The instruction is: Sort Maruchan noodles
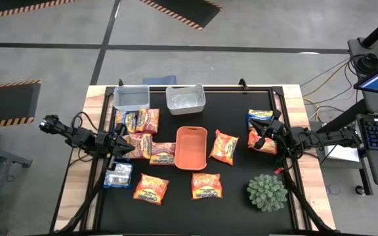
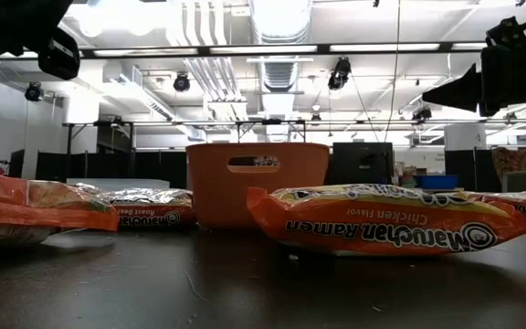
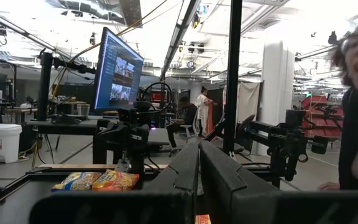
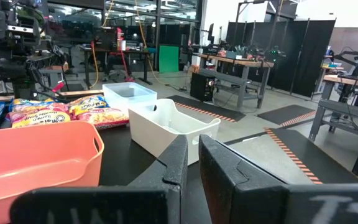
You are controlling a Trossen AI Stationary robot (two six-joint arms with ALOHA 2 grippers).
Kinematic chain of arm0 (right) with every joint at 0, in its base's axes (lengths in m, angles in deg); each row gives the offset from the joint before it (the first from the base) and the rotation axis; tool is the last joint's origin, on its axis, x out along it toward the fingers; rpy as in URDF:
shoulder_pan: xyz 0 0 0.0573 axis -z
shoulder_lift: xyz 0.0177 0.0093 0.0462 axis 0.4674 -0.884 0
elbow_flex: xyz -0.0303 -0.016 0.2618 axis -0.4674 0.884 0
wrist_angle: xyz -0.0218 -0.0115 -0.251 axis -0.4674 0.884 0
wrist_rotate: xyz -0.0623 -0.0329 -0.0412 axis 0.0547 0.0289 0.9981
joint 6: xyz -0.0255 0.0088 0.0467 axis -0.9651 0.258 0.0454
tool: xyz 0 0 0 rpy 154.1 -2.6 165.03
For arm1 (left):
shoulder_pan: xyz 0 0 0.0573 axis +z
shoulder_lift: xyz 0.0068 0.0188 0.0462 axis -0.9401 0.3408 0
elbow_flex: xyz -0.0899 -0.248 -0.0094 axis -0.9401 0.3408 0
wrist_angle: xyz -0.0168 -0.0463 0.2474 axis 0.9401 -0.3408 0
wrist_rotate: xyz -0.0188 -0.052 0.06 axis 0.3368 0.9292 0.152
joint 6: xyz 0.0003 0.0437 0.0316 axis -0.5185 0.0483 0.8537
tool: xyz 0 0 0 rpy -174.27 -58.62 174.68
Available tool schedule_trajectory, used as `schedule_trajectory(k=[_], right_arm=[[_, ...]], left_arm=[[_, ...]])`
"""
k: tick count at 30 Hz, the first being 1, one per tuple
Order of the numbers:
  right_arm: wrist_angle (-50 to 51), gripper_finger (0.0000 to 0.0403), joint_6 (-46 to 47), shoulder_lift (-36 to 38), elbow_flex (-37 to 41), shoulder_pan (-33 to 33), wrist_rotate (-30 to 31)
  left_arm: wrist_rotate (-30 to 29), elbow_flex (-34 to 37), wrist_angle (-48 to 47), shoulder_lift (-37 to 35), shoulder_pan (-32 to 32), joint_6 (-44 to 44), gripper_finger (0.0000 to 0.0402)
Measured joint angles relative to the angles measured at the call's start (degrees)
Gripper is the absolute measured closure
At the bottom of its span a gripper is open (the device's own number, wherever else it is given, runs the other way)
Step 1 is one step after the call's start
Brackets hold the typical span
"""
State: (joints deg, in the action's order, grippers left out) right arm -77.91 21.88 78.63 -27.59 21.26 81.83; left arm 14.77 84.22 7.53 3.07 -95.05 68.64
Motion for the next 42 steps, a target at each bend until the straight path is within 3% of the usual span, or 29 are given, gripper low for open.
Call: schedule_trajectory(k=[20, 27, 31, 39, 42], right_arm=[[0.0, 0.0371, -0.1, 0.0, 0.0, 0.0, 0.0], [0.0, 0.0371, -14.1, 0.0, 0.0, 0.0, 0.0], [0.0, 0.0371, -17.2, 0.0, 0.0, 0.0, 0.0], [0.0, 0.0371, -13.4, 0.0, 0.0, 0.0, 0.0], [0.0, 0.0371, -5.1, 0.0, 0.0, 0.0, -0.1]], left_arm=[[0.0, 0.0, 0.0, 0.0, 0.0, 0.0, 0.0402], [0.0, 0.0, 0.0, 0.0, 0.0, 0.0, 0.0402], [0.0, 0.0, 0.0, 0.0, 0.0, 0.0, 0.0402], [0.0, 0.0, 0.0, 0.0, 0.0, 0.0, 0.0402], [0.0, 0.0, 0.1, 0.0, 0.0, 0.0, 0.0402]])
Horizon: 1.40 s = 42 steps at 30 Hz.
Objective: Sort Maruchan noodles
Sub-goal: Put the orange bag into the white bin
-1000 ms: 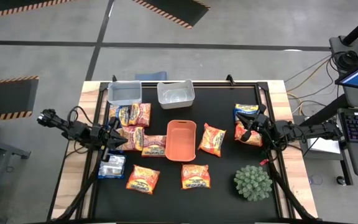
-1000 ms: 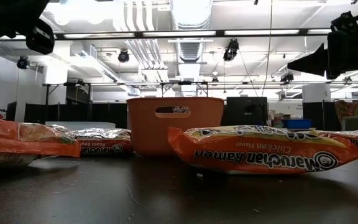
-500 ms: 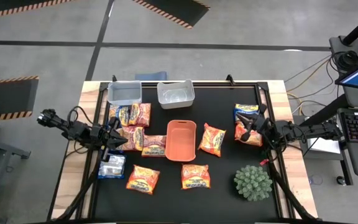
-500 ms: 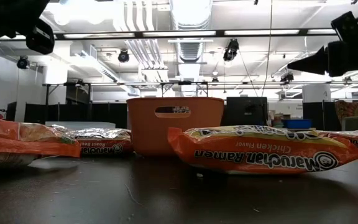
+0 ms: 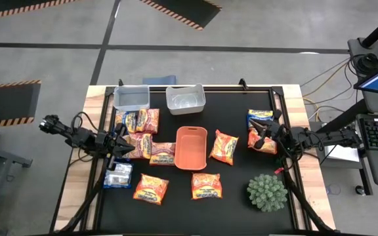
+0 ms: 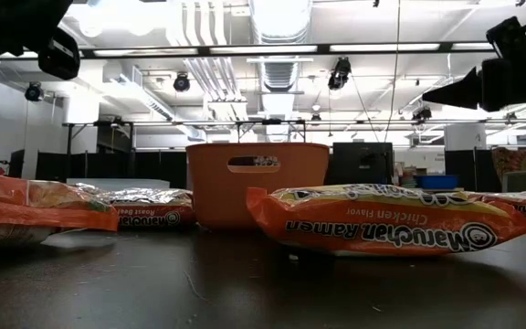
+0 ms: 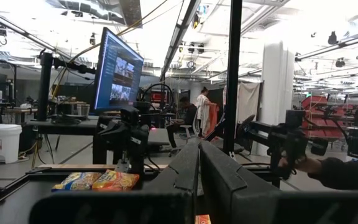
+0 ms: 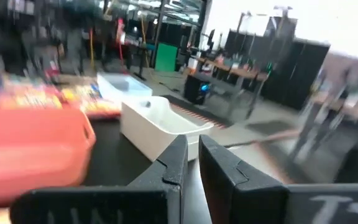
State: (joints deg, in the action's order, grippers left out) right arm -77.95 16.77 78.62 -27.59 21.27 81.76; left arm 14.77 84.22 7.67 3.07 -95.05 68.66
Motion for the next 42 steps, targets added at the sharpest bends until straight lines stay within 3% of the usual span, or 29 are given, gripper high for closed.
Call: schedule_trajectory(k=[4, 14, 18, 23, 29, 33, 38, 42], right_arm=[[-1.3, 0.0371, 15.8, 0.0, 0.0, 0.1, 0.2], [-16.0, 0.0371, 19.0, -1.8, 0.0, 0.1, 0.5], [-24.4, 0.0371, 17.0, -3.9, 0.0, 0.2, -0.4], [-25.0, 0.0371, 17.5, -7.1, -3.1, 0.2, -0.4], [-24.9, 0.0371, 14.1, -13.1, -10.7, 0.2, 0.1], [-18.6, 0.0371, 14.9, -16.7, -17.1, 0.2, 0.2], [-2.4, 0.0371, 22.1, -20.5, -26.5, 0.2, 1.6], [12.6, 0.0371, 31.7, -23.4, -32.7, 0.2, 3.5]], left_arm=[[-0.3, 0.0, 1.2, 0.0, 0.0, 0.0, 0.0402], [-0.4, -0.1, 10.5, 0.3, 0.0, 12.6, 0.0402], [6.9, -0.1, 17.2, 2.2, 0.0, 13.8, 0.0402], [16.4, -0.1, 26.2, 7.1, 0.0, 15.7, 0.0402], [18.1, -0.2, 36.0, 15.1, 0.0, 16.0, 0.0402], [17.9, -3.1, 36.9, 20.0, 0.0, 16.0, 0.0402], [16.9, -8.2, 36.5, 26.8, 0.1, 16.4, 0.0402], [9.4, -12.7, 33.1, 31.6, 0.1, 16.4, 0.0402]])
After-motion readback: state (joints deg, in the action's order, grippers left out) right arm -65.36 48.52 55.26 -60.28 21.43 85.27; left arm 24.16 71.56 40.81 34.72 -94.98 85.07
